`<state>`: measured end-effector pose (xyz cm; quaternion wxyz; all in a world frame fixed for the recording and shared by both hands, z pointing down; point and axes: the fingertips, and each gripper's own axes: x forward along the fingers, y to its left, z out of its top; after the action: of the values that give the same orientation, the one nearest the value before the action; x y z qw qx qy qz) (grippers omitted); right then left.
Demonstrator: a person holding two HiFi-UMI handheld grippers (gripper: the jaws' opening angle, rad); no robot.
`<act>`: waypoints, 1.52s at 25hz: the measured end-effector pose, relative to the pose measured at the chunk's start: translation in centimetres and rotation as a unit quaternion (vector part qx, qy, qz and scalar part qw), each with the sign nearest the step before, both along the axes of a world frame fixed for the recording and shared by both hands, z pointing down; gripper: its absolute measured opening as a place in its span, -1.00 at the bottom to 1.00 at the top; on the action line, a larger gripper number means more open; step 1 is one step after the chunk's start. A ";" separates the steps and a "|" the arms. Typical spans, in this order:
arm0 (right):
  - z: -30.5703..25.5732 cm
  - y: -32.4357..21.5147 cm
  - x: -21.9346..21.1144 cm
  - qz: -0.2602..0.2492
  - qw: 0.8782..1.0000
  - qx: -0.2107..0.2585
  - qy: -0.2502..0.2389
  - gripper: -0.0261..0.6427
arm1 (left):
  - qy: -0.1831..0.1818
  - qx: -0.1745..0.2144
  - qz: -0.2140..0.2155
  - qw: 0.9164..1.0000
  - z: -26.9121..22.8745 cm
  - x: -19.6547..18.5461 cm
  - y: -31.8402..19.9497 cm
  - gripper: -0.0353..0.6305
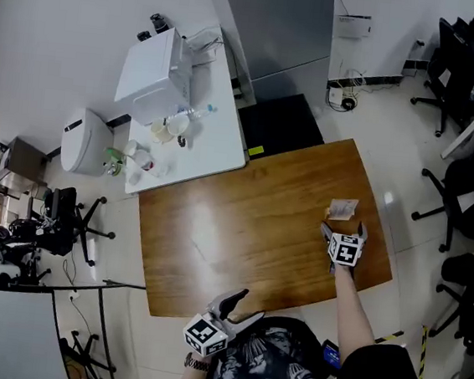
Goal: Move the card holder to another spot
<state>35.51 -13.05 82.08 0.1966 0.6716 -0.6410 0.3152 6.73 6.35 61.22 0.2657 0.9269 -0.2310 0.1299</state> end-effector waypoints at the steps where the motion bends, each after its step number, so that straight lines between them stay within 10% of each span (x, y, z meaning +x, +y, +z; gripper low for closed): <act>1: 1.0 -1.1 0.2 -0.006 1.000 -0.012 0.005 0.81 | -0.013 -0.004 -0.003 1.000 0.2 0.1 0.5 0.01; 7: 4.2 -5.2 1.5 -0.007 0.997 -0.061 0.046 0.75 | -0.038 -0.047 -0.091 0.994 0.9 -2.6 0.3 0.20; 14: 1.1 -2.3 -1.7 -0.051 0.999 -0.009 0.017 0.72 | -0.042 -0.101 -0.280 0.954 3.7 -10.3 -1.9 0.12; 26: -16.7 9.4 -7.2 -0.065 0.996 0.063 -0.004 0.71 | -0.008 -0.023 -0.247 0.969 1.0 -10.5 -6.5 -0.11; 38: -21.9 10.9 -11.1 -0.070 0.993 0.099 0.009 0.70 | 0.013 0.051 -0.231 0.971 -3.0 -12.2 -9.7 -0.18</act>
<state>24.43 -2.12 60.15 0.1567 0.6440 -0.7127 0.2298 -5.46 -3.36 58.23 0.2437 0.8624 -0.4419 0.0407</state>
